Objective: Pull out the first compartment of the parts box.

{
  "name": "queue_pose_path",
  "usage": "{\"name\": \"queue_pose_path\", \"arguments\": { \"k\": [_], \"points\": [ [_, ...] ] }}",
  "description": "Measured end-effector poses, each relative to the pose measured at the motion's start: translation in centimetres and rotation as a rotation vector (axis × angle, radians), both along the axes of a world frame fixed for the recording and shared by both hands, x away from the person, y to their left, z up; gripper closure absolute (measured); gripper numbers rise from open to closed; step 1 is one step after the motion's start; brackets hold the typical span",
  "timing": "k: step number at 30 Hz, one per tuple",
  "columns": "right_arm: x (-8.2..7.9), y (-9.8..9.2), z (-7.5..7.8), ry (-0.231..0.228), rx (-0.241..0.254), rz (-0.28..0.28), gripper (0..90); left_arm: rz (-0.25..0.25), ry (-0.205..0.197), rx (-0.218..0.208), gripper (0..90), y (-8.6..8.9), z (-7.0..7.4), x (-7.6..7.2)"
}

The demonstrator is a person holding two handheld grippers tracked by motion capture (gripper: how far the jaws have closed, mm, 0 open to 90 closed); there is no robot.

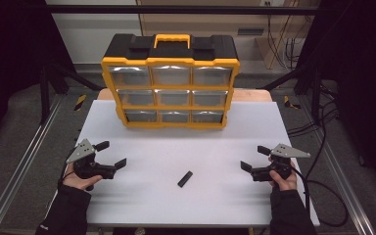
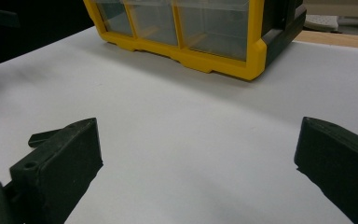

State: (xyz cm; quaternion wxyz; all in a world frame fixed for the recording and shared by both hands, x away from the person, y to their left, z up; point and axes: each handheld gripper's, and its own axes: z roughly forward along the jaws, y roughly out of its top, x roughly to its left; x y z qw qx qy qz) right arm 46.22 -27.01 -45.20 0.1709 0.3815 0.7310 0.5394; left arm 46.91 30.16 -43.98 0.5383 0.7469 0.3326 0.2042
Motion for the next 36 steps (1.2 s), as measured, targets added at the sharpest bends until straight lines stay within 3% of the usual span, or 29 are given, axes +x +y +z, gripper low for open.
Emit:
{"name": "queue_pose_path", "arguments": {
  "k": [15,36],
  "points": [
    [0.0,0.3,-0.1,0.005,-0.010,0.003,1.1,0.005,-0.013,0.004,0.0,-0.2,0.7,-0.1],
    [0.0,0.3,-0.1,0.006,-0.020,0.006,1.1,0.016,-0.049,0.013,0.0,-0.7,3.3,-0.1]
  ]
}}
